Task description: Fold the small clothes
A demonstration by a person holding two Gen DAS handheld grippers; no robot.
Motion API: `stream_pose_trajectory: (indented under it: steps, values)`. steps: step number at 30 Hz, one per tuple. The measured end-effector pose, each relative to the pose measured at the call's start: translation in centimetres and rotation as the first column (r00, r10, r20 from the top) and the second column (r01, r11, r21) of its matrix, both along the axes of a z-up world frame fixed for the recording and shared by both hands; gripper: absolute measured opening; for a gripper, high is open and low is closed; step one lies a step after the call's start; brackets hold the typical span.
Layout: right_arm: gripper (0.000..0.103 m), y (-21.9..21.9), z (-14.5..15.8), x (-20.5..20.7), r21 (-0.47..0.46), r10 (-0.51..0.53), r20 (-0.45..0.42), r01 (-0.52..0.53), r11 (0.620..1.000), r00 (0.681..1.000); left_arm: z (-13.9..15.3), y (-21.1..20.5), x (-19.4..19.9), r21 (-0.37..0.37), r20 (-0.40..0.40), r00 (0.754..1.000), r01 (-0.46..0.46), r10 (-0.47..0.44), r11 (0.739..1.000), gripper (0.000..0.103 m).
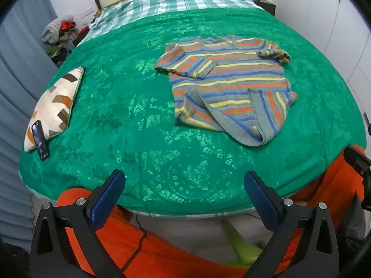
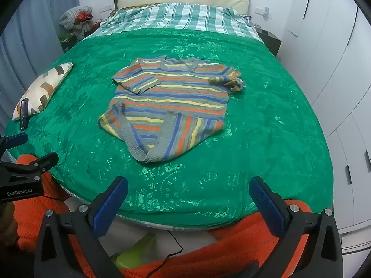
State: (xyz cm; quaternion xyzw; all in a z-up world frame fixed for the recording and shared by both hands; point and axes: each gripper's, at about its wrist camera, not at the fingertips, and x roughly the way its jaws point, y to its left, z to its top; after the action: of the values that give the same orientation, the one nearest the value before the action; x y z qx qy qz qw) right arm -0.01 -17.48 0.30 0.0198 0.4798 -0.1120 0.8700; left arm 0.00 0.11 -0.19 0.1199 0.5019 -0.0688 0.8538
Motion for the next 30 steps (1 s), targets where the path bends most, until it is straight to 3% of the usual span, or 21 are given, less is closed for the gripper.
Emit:
stream_pose_trajectory:
  steps: [30]
  values:
    - [0.103,0.4,-0.9,0.7,0.011,0.009,-0.034,-0.009,1.000,0.999,-1.3,-0.2,0.1,0.050,-0.027,1.000,0.010,-0.009,0.999,0.102]
